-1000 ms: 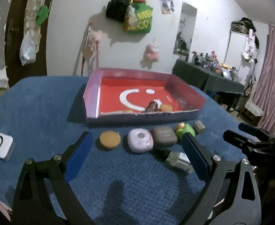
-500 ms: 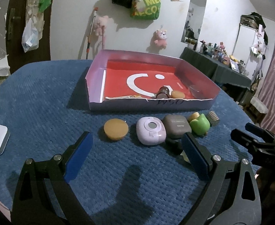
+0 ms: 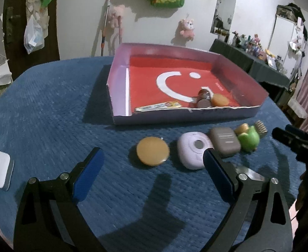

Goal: Organize rigid objects
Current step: 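Move the right tool toward the silver grater cylinder while the left tool approaches the tan disc, then grasp the silver grater cylinder with the right tool while the left tool grasps the tan disc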

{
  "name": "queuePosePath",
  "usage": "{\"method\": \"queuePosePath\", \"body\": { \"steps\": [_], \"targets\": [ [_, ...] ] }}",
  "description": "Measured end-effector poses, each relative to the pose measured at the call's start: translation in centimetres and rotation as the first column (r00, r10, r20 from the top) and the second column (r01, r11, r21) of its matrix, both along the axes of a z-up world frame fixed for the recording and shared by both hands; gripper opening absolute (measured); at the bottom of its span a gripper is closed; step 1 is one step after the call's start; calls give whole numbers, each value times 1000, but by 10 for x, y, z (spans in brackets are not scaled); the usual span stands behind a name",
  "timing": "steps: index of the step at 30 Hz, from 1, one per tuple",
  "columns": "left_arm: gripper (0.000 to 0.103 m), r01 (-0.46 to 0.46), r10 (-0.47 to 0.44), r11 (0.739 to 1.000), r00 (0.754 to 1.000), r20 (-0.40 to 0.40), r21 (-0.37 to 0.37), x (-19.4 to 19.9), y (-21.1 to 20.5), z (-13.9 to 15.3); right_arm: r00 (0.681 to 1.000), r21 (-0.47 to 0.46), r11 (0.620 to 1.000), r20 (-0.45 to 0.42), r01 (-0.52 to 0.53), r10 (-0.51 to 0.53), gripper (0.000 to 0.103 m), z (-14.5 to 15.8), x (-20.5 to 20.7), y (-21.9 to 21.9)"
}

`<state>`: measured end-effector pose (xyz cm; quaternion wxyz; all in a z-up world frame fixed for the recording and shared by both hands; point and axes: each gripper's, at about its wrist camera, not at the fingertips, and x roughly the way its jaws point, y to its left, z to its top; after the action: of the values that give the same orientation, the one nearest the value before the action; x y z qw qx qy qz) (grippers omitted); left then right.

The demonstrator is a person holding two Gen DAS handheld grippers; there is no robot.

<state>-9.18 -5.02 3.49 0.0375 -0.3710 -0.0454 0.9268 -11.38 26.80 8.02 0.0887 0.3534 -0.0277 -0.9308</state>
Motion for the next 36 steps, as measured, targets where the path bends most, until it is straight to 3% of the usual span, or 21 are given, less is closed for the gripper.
{"method": "queuePosePath", "body": {
  "steps": [4,6,9,13,16,17,18,19,21,23,36],
  "targets": [
    [95,5,-4,1000,1000,25,-25,-9,-6,-5,999,14,1000,40,10,-11,98,-5,-20,-1],
    [82,6,-5,999,999,42,-32,-15,-9,-7,998,20,1000,62,13,-15,94,-8,-28,-2],
    [73,16,-14,1000,996,85,-23,-23,-13,-13,995,31,999,94,22,-25,89,-15,-39,-3],
    [69,44,-44,999,994,104,4,-28,-14,-16,990,42,999,141,22,-27,80,-24,-50,-4],
    [50,92,-96,995,988,121,39,-31,-10,-18,987,41,999,161,11,-18,68,-28,-53,-5],
    [40,103,-109,994,984,138,48,-33,-7,-20,986,48,999,166,7,-14,62,-29,-54,-6],
    [36,101,-106,994,984,141,39,-34,-5,-21,987,60,998,161,6,-15,58,-29,-53,-7],
    [36,99,-102,995,986,131,26,-34,-4,-20,987,63,998,159,-1,-9,54,-29,-53,-8],
    [36,102,-106,994,986,130,33,-34,-4,-20,987,66,998,161,-13,2,36,-29,-53,-9],
    [35,103,-108,994,986,126,46,-34,-5,-18,987,51,998,160,-28,20,28,-27,-51,-9],
    [35,129,-130,991,991,36,39,-30,-4,19,997,31,998,53,-59,57,27,17,-43,-13]
  ]
}}
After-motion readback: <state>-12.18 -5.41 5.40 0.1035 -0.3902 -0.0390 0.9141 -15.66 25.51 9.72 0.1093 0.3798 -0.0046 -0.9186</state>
